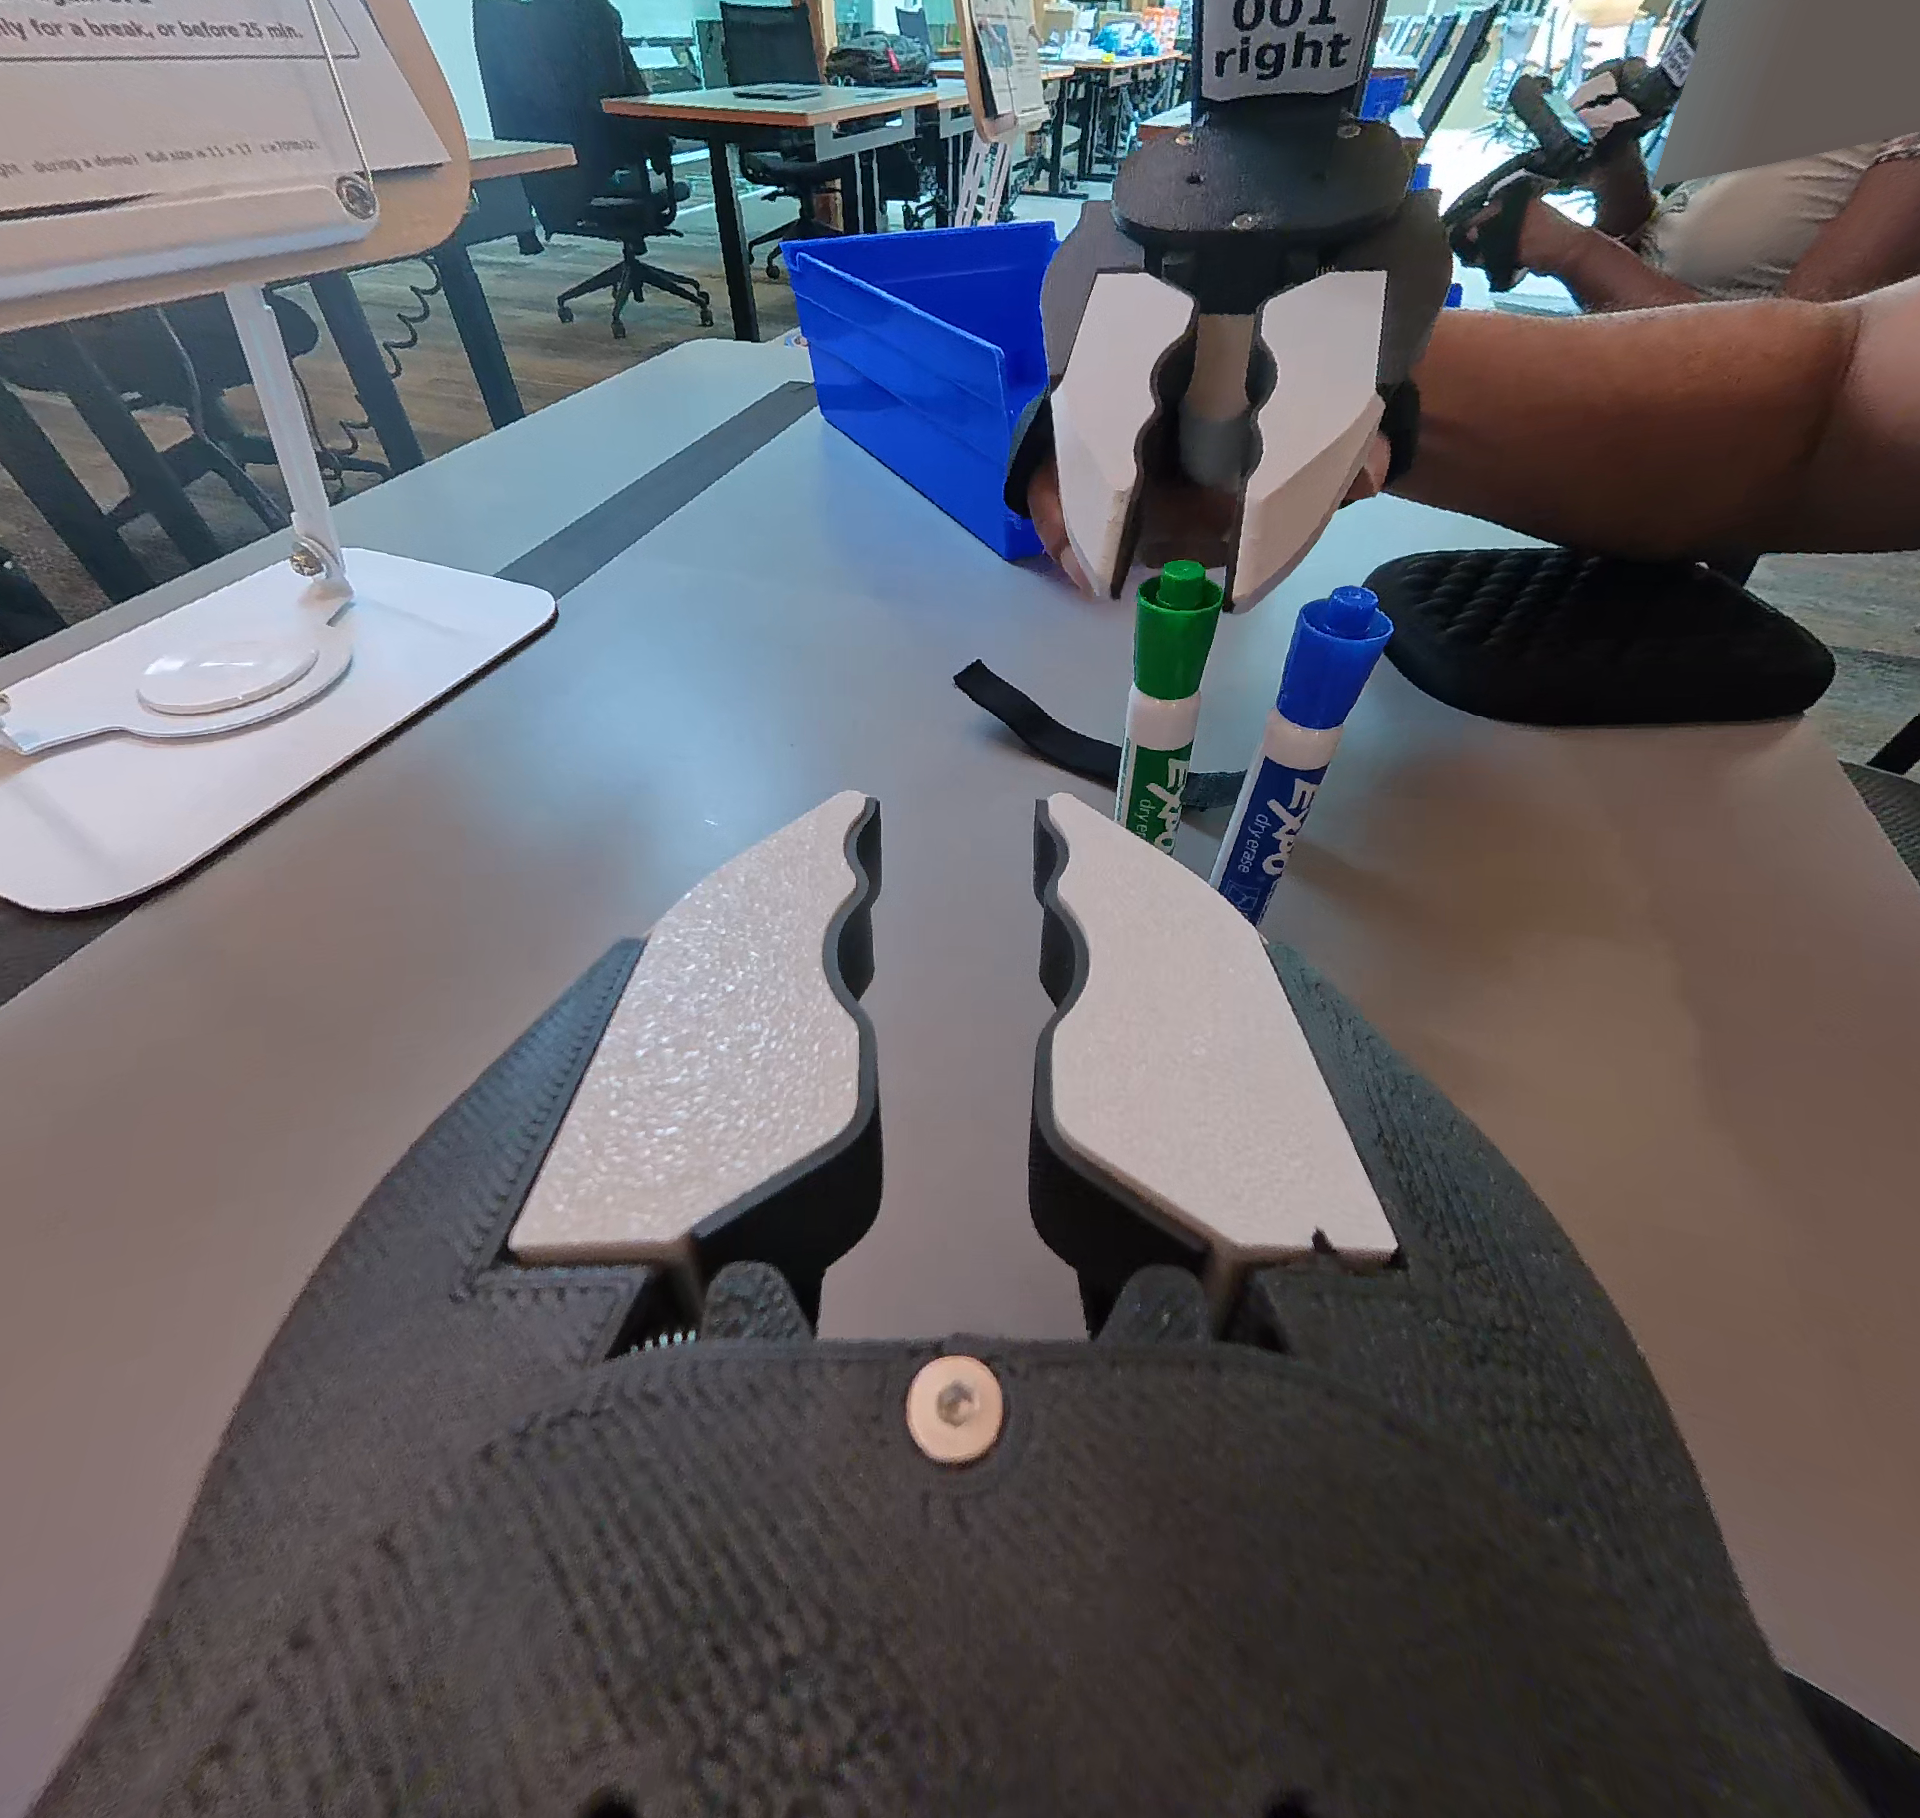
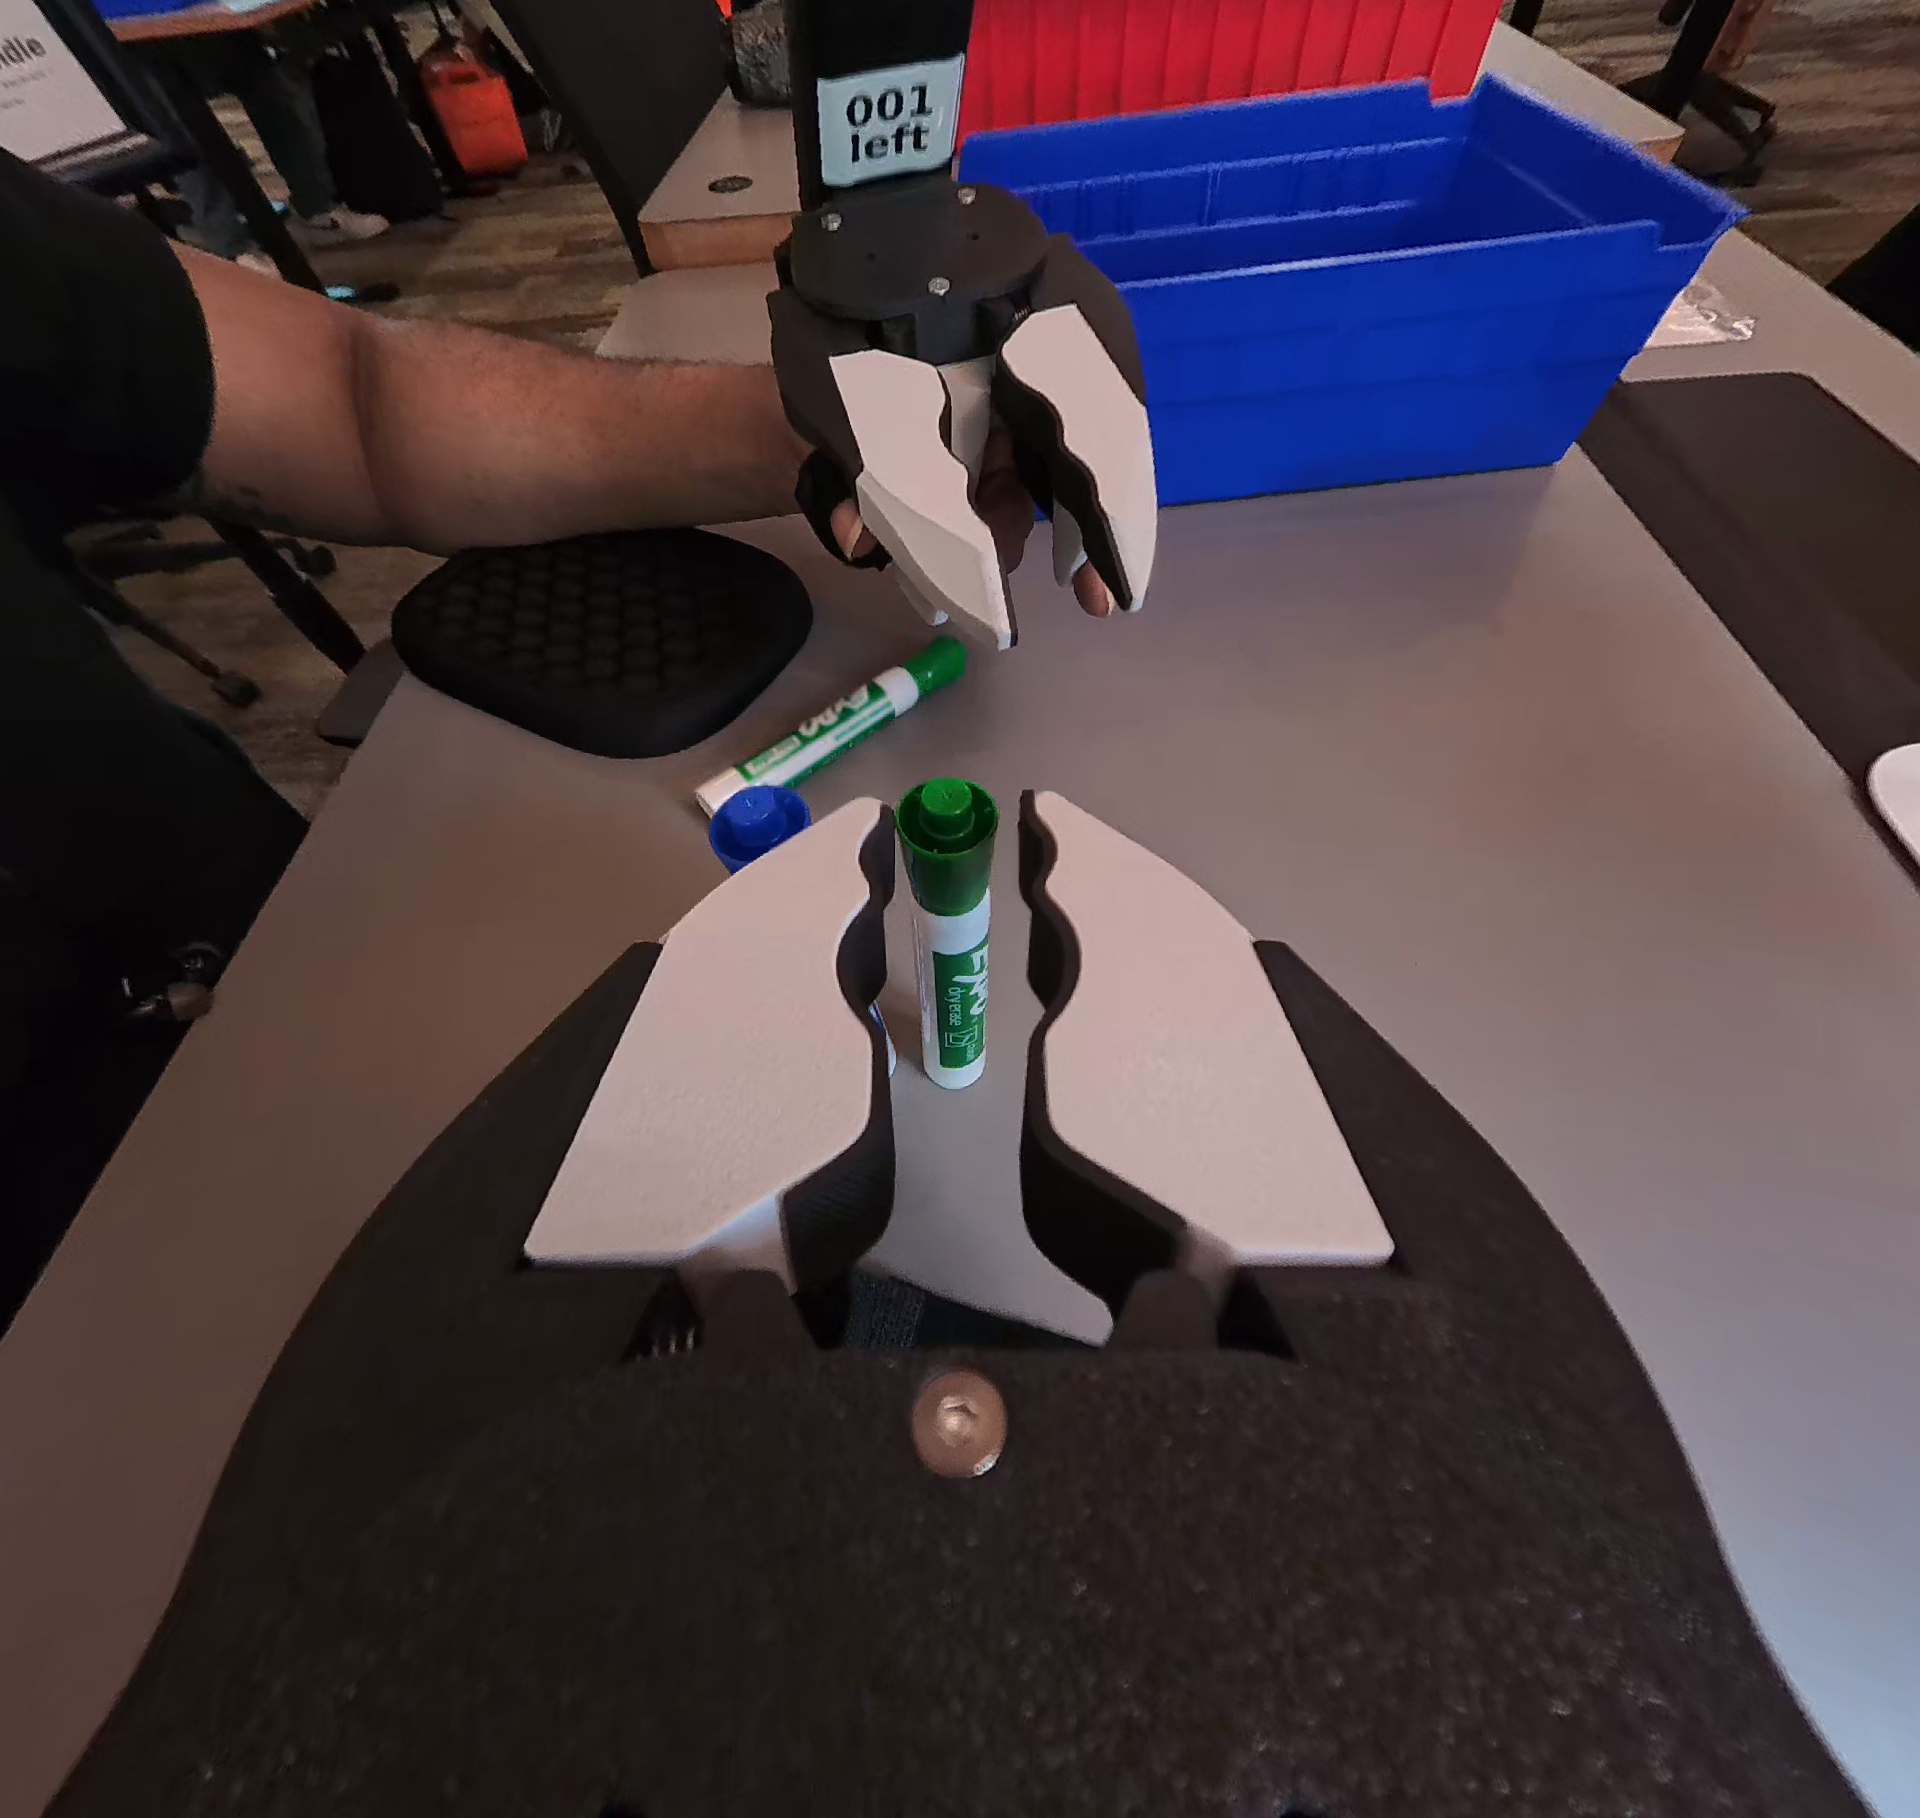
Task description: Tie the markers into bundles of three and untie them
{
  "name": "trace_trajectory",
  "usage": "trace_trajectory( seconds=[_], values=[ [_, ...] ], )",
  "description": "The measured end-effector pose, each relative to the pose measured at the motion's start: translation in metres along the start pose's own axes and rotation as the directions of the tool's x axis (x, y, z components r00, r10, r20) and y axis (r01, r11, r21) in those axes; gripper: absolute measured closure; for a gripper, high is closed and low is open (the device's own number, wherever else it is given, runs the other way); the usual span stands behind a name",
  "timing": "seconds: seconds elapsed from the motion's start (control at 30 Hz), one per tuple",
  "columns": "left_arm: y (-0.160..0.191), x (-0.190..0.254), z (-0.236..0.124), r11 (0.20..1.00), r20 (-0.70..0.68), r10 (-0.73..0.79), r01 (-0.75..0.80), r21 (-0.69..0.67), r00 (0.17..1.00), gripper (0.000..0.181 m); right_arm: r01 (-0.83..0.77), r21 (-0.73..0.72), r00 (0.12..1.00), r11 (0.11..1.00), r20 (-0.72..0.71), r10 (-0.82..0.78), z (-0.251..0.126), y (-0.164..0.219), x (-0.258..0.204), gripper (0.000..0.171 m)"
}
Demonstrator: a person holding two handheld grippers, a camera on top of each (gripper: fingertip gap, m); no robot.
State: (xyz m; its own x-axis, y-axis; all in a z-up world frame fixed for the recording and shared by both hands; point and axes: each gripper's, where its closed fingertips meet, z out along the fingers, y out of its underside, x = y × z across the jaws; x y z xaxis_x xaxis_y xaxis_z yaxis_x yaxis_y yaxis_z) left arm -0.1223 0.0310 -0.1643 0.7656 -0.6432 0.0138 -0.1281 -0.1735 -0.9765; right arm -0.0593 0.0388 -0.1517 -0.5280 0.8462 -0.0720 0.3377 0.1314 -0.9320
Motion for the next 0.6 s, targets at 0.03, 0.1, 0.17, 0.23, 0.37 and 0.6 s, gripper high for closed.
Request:
trace_trajectory(
  seconds=[0.03, 0.1, 0.17, 0.23, 0.37, 0.6],
  values=[
    [-0.001, 0.0, 0.0, 1.0, 0.001, 0.001, -0.001, 0.004, 1.0, 0.153, 0.0, 0.016, 1.0, 1.0, -0.008, 0.0, -0.003, -0.003, 0.001, 0.148],
    [-0.001, -0.001, -0.001, 1.0, 0.005, 0.0, 0.0, 0.006, 1.0, 0.153, 0.01, 0.047, 0.999, 0.999, -0.039, -0.008, -0.009, -0.012, 0.002, 0.147],
    [-0.001, -0.001, -0.002, 1.0, 0.004, 0.001, -0.001, 0.002, 1.0, 0.153, 0.03, 0.069, 0.996, 0.997, -0.09, -0.023, -0.018, -0.022, 0.002, 0.145],
    [-0.003, -0.003, -0.004, 1.0, 0.01, 0.005, -0.005, 0.004, 1.0, 0.153, 0.07, 0.041, 0.984, 0.997, -0.165, -0.062, -0.024, -0.026, -0.004, 0.143],
    [-0.015, -0.009, -0.014, 0.999, 0.035, 0.004, -0.006, 0.041, 0.999, 0.154, 0.136, -0.064, 0.954, 0.989, -0.259, -0.148, -0.018, -0.029, -0.05, 0.143],
    [-0.023, -0.007, -0.016, 0.998, 0.058, 0.019, -0.022, 0.065, 0.998, 0.154, -0.095, -0.131, 0.924, 0.987, -0.381, 0.038, 0.07, 0.027, -0.107, 0.131]
  ],
)
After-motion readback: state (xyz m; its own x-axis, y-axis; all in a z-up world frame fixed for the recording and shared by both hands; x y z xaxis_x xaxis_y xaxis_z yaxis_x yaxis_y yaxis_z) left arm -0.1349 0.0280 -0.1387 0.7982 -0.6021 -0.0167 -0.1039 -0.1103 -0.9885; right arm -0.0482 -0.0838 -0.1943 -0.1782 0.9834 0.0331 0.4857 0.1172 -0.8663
